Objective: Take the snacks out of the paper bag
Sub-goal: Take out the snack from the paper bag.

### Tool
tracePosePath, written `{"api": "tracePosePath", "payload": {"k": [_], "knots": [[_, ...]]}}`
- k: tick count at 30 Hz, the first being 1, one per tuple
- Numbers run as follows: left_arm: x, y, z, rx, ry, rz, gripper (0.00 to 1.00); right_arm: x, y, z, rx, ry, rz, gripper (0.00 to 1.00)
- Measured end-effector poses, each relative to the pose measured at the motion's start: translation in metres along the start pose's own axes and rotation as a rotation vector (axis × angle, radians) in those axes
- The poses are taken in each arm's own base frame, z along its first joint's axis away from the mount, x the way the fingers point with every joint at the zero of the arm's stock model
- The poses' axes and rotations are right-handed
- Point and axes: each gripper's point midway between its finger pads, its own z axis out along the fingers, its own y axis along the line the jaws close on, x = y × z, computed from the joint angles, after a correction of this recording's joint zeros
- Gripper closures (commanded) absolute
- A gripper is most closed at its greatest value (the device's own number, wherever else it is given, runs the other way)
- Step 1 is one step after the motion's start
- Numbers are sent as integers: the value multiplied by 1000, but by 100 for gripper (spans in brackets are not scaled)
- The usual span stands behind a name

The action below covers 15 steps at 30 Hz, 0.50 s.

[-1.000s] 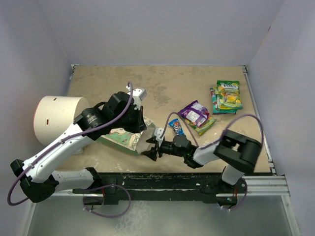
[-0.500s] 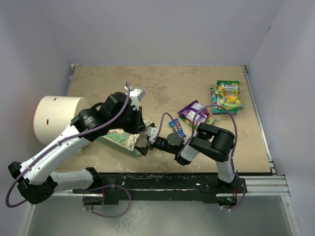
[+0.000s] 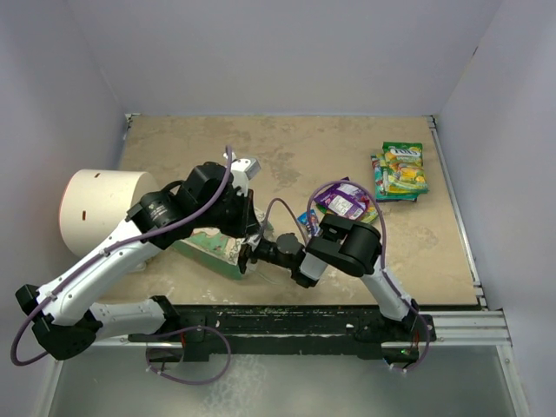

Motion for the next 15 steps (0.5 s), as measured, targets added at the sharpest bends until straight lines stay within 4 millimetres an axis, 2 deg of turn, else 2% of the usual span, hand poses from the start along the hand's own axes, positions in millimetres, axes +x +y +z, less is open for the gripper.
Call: {"api": "tracePosePath", "payload": {"k": [6,11,15], "knots": [[0,-1,0,4,2,0,100,24,-7,2,50,37,17,20],[-1,-1,-4,6,-11,0,100,27,-14,-5,96,40,14,39],[-1,0,-11,6,-35,-1,100,26,-13,-13,100,48,13,48]]}}
